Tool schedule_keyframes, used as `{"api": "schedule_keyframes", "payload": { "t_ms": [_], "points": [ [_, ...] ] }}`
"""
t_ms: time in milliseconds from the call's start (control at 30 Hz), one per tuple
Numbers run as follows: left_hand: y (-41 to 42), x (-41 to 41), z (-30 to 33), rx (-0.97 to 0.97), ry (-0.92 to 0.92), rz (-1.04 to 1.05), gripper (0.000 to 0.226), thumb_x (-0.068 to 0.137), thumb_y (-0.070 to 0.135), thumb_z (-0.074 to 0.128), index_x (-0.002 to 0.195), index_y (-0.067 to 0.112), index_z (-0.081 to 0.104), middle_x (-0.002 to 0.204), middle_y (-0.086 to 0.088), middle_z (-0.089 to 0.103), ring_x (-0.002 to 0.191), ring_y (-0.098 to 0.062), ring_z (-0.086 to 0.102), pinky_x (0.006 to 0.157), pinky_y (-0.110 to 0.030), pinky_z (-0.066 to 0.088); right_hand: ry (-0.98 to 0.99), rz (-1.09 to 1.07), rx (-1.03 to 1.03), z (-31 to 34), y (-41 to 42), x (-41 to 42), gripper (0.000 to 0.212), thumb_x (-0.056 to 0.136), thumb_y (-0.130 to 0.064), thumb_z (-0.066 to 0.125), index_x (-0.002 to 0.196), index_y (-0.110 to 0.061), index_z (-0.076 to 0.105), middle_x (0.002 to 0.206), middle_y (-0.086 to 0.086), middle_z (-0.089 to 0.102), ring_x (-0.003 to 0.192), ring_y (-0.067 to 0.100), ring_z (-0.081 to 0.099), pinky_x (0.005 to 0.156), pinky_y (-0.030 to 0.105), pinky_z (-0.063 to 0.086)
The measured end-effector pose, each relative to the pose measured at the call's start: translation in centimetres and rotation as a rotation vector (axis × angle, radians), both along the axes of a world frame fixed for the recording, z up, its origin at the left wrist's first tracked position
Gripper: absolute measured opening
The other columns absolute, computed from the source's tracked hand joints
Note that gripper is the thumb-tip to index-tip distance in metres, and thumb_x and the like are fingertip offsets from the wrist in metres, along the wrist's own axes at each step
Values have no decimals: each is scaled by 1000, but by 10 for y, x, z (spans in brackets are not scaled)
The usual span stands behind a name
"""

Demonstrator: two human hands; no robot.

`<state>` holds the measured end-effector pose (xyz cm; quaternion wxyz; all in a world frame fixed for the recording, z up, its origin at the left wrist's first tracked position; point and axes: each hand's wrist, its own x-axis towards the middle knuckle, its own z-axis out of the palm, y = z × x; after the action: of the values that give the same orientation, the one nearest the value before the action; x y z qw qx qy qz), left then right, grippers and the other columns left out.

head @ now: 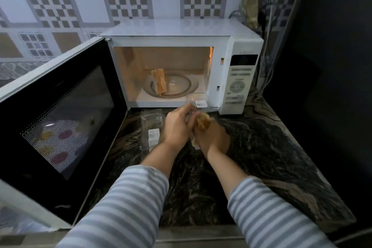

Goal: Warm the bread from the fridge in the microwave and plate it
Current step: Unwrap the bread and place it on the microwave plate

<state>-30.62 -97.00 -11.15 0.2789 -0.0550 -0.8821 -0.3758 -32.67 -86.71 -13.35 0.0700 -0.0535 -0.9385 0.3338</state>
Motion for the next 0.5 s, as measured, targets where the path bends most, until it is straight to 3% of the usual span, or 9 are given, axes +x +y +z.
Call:
{"api": "schedule_keyframes", "payload": {
  "t_ms": [100, 200, 300, 400, 500],
  "points": [
    [2, -1, 1, -15, -39, 18, 16, 92, 25, 59, 97, 10, 64, 87, -2, 68, 76, -19, 62, 70, -35, 51, 1, -25, -69, 5, 15, 12, 41, 82, -57, 57, 102, -22, 63, 103, 1, 68, 97, 23, 65, 70, 28, 43],
    [5, 0, -3, -9, -62, -5, 17, 93, 22, 58, 101, 8, 63, 94, -3, 68, 81, -20, 63, 73, -35, 52, 41, -27, -97, 3, 37, 31, 31, 82, -48, 62, 99, -22, 60, 93, -1, 66, 85, 21, 63, 64, 27, 43],
    [10, 8, -16, -23, -50, -18, 22, 94, 19, 57, 110, 6, 63, 111, -6, 66, 100, -21, 63, 86, -32, 50, 117, -52, -109, -2, 63, 47, 27, 81, -50, 63, 88, -24, 58, 78, -6, 62, 72, 16, 61, 58, 27, 48],
    [14, 27, -35, -29, -75, 2, 18, 95, 14, 54, 110, 9, 63, 134, -7, 55, 127, -19, 50, 103, -30, 42, 169, -96, -108, -8, 85, 61, 30, 81, -52, 63, 82, -22, 57, 73, -7, 60, 67, 15, 60, 52, 26, 46],
    [18, 46, -49, -111, -138, 40, 13, 96, 13, 52, 103, 8, 60, 140, -4, 50, 124, -22, 51, 99, -33, 44, 191, -115, -143, -15, 103, 73, 28, 81, -48, 65, 79, -21, 57, 71, -7, 59, 64, 14, 58, 51, 26, 43]
  ]
}}
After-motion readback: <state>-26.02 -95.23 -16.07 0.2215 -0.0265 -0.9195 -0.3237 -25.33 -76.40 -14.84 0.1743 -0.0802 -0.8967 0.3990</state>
